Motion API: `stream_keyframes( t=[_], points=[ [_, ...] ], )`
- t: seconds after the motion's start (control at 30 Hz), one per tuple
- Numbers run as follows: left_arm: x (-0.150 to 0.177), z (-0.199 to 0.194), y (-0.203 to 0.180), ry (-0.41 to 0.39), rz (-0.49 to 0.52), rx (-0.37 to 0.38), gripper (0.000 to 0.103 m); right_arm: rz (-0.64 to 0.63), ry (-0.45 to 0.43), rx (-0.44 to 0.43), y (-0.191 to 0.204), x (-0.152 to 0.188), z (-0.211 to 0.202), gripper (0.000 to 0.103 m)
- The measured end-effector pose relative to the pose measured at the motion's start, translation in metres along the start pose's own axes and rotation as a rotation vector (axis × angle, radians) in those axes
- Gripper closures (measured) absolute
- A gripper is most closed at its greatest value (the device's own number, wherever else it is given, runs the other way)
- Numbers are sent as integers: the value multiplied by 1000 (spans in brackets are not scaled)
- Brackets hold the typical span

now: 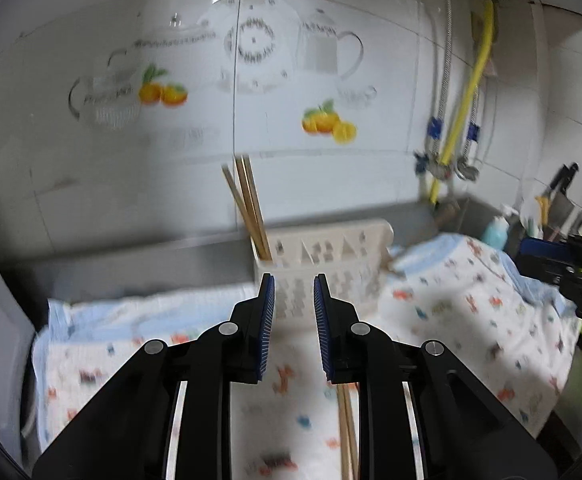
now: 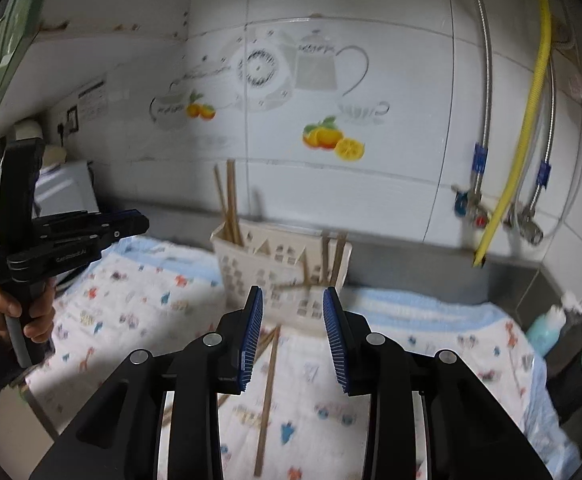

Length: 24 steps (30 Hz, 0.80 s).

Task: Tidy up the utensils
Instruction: 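Move both open tools back down to the chopstick pile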

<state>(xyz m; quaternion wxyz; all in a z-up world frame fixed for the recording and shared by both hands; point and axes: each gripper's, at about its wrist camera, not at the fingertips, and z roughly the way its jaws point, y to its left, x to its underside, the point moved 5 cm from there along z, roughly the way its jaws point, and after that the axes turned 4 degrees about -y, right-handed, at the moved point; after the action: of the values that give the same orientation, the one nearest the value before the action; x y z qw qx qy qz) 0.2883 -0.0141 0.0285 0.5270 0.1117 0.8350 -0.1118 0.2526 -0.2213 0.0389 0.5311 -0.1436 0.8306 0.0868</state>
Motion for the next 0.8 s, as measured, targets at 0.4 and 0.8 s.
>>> stream_keyframes(
  t=[0.4,0.8],
  points=[
    [130,-13,-24,185,-42,74,82,72,143,-1,18,112,13,72],
    [187,14,-33,313,-73,88,83,131,235,4,19,170,33,73]
  ],
)
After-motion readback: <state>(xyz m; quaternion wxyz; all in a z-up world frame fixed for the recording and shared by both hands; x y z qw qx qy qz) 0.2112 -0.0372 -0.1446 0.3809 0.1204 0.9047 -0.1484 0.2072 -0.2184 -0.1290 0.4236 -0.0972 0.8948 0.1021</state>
